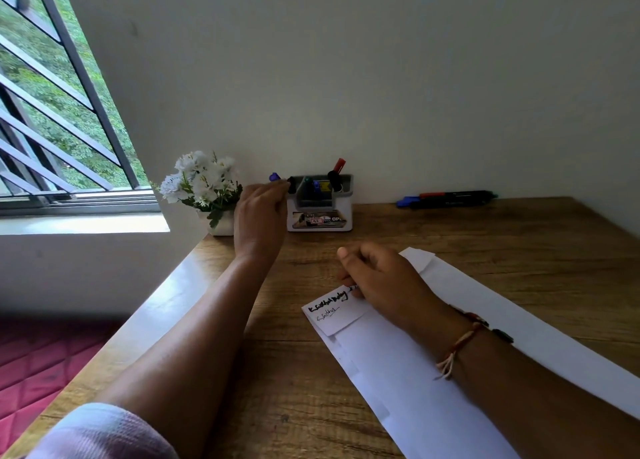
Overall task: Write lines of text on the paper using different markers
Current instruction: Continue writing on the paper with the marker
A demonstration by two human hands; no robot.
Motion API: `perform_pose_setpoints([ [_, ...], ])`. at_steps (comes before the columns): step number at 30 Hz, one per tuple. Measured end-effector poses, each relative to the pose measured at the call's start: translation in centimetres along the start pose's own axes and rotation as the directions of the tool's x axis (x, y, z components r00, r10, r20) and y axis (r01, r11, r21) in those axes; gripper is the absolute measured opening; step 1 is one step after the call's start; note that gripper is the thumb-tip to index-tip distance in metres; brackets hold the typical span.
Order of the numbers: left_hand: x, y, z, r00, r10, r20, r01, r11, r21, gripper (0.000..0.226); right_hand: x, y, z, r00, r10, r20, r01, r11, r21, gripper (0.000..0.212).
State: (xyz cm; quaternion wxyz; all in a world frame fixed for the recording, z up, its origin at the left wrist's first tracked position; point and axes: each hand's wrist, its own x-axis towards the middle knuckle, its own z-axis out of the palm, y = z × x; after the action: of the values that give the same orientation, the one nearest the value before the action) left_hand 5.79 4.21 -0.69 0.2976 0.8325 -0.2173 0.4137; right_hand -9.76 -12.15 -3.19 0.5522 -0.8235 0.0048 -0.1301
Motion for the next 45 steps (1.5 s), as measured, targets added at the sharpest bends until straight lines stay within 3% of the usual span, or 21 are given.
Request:
perform_pose_setpoints([
  [2, -0.3, -0.2, 0.2, 0.997, -0.016, 0.072, 0.012, 0.998, 0.063, 0.030, 0.0, 0.0, 0.0, 1.000, -0.007, 0.004, 0.007, 1.000, -0.005, 0.032],
  [5, -0.3, -0.2, 0.1, 0.998, -0.032, 0.063, 0.025, 0.994, 0.106, 0.030, 0.0, 0.1, 0.0, 1.000, -0.014, 0.013, 0.014, 1.000, -0.016, 0.031],
  [8, -0.4, 0.8, 0.0, 0.995, 0.015, 0.102, -0.008, 0.998, -0.067, 0.019, 0.0, 0.2, 0.0, 1.000, -0.022, 0.014, 0.023, 0.999, -0.026, 0.031],
  [10, -0.6, 2.0, -0.1, 0.946, 0.024, 0.323, 0.048, 0.976, -0.214, 0.013, 0.1, 0.4, -0.1, 0.999, -0.034, -0.002, 0.034, 0.999, -0.033, 0.029],
  [11, -0.9, 2.6, -0.1, 0.878, 0.038, 0.477, 0.098, 0.962, -0.256, 0.011, 0.2, 0.4, -0.1, 0.999, -0.048, -0.023, 0.048, 0.999, -0.023, 0.026],
  [13, -1.4, 3.6, -0.1, 0.677, 0.113, 0.727, 0.170, 0.938, -0.303, 0.012, 0.4, 0.3, -0.4, 0.992, -0.071, -0.106, 0.073, 0.997, 0.010, 0.021],
  [16, -1.8, 4.6, -0.1, 0.424, 0.183, 0.887, 0.234, 0.924, -0.303, 0.021, 0.9, 0.2, -1.0, 0.957, -0.037, -0.288, 0.062, 0.995, 0.076, 0.022],
  [21, -2.1, 4.8, 0.1, 0.226, 0.231, 0.946, 0.292, 0.911, -0.292, 0.039, 1.4, 0.7, -1.5, 0.933, 0.095, -0.348, -0.054, 0.991, 0.125, 0.026],
  [26, -2.1, 4.9, -0.3, 0.182, 0.266, 0.947, 0.234, 0.923, -0.305, 0.042, 1.4, 0.8, -2.8, 0.909, 0.091, -0.408, -0.078, 0.996, 0.049, 0.014],
  [28, -2.1, 4.8, -0.3, 0.176, 0.272, 0.946, 0.229, 0.923, -0.308, 0.042, 1.5, 1.1, -3.9, 0.889, 0.182, -0.419, -0.187, 0.982, 0.030, 0.008],
  [30, -2.2, 4.7, -0.2, 0.169, 0.270, 0.948, 0.260, 0.915, -0.308, 0.043, 2.2, 1.4, -5.5, 0.888, 0.273, -0.370, -0.299, 0.954, -0.012, 0.015],
  [32, -2.2, 4.8, -0.2, 0.163, 0.274, 0.948, 0.279, 0.909, -0.311, 0.043, 3.6, 2.1, -7.5, 0.915, 0.211, -0.344, -0.302, 0.924, -0.236, 0.022],
  [34, -2.2, 4.7, -0.1, 0.163, 0.276, 0.947, 0.269, 0.912, -0.311, 0.043, 5.0, 3.2, -9.5, 0.947, 0.053, -0.318, -0.233, 0.793, -0.562, 0.024],
  [36, -2.1, 4.7, -0.1, 0.161, 0.273, 0.948, 0.269, 0.912, -0.308, 0.043, 6.1, 5.1, -11.3, 0.968, 0.024, -0.249, -0.205, 0.648, -0.733, 0.032],
  [39, -2.1, 4.4, 0.2, 0.163, 0.282, 0.945, 0.262, 0.912, -0.317, 0.042, 7.3, 8.1, -13.2, 0.980, 0.072, -0.186, -0.197, 0.484, -0.853, 0.050],
  [42, -2.1, 4.2, 0.5, 0.154, 0.283, 0.947, 0.283, 0.905, -0.317, 0.041, 8.7, 9.3, -14.1, 0.982, 0.059, -0.180, -0.187, 0.473, -0.861, 0.063],
  [45, -2.1, 4.0, 0.7, 0.151, 0.285, 0.946, 0.301, 0.899, -0.319, 0.043, 10.1, 9.4, -14.6, 0.985, 0.104, -0.140, -0.170, 0.398, -0.901, 0.076],
])
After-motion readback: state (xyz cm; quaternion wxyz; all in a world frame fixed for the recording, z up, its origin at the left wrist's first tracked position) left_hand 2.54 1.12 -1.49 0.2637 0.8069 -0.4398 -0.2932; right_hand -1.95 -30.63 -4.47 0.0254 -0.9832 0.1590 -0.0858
